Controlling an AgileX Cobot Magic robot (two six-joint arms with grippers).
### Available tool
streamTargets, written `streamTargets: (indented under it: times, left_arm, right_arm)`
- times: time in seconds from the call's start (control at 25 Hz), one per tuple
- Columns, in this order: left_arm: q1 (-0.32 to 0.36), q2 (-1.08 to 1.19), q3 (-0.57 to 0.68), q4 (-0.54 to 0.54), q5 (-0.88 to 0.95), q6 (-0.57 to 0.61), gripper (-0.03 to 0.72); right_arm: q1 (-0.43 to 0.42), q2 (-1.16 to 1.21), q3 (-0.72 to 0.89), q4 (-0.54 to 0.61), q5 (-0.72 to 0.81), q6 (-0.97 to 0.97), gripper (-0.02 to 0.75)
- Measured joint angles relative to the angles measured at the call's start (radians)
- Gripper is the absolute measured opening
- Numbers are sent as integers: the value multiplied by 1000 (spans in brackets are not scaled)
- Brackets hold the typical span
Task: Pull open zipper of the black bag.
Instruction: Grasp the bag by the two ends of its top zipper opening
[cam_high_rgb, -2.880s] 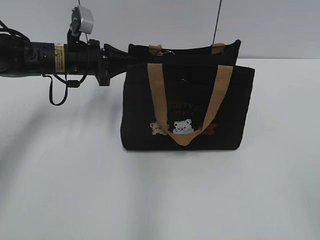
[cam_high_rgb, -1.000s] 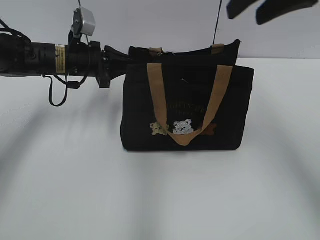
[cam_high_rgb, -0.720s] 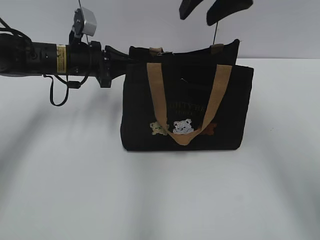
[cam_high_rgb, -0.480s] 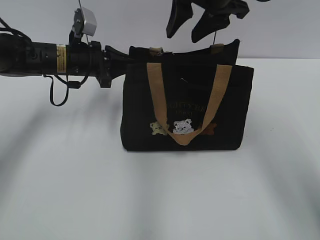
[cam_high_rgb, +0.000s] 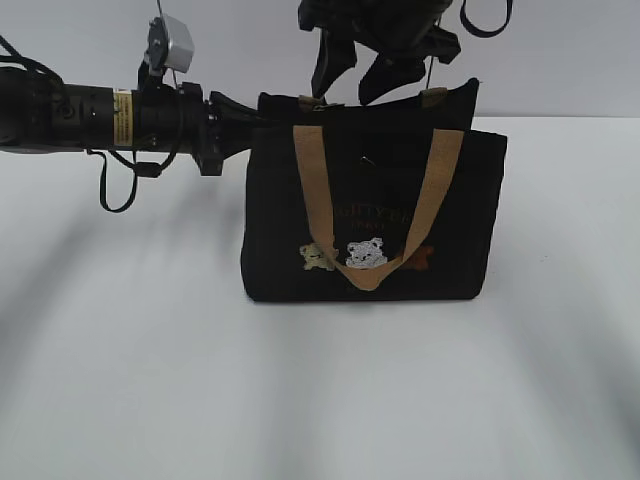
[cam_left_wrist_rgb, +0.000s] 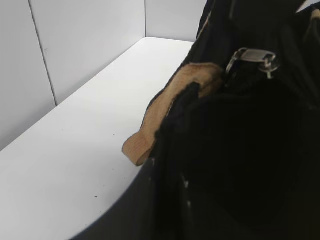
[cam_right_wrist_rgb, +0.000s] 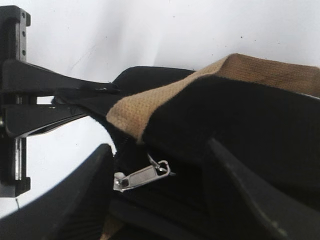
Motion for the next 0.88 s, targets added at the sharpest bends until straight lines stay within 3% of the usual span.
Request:
streamTargets:
  times: [0.52,0.88]
  left_arm:
    - [-2,0,0,8,7,0,48]
    - [-2,0,0,10,5,0,48]
  right_arm:
    - [5,36,-3,-22,3,-3,419]
    - [22,36,-4,-46,41,-24,227]
